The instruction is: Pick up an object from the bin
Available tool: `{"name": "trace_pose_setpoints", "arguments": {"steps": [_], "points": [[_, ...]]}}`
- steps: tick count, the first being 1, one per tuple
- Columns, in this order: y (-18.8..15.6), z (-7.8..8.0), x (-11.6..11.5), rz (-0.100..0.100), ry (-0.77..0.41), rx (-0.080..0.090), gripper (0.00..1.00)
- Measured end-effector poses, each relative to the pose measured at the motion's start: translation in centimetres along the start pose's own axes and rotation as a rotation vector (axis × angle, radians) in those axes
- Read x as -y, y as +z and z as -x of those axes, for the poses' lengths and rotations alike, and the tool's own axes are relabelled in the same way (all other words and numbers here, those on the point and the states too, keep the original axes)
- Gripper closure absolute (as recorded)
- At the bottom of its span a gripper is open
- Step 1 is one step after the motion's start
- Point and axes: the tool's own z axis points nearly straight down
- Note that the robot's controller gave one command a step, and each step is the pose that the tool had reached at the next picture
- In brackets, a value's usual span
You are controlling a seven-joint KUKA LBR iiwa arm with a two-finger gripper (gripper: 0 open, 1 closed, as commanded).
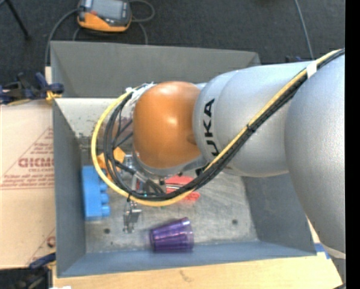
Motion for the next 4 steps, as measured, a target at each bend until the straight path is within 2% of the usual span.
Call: {"name": "trace_pose_setpoints", "arguments": {"steps": [1, 2, 3, 4], "points": [[-0.4, 0.2, 0.1, 0.002, 0.004, 0.007, 0.00], [6.4, 3.8, 7.0, 0.003, 0.058, 0.013, 0.00], [10.8, 4.8, 11.7, -0.003, 0.027, 0.008, 0.00], [8.9, 4.3, 13.4, 0.002, 0.212, 0.009, 0.00]]}}
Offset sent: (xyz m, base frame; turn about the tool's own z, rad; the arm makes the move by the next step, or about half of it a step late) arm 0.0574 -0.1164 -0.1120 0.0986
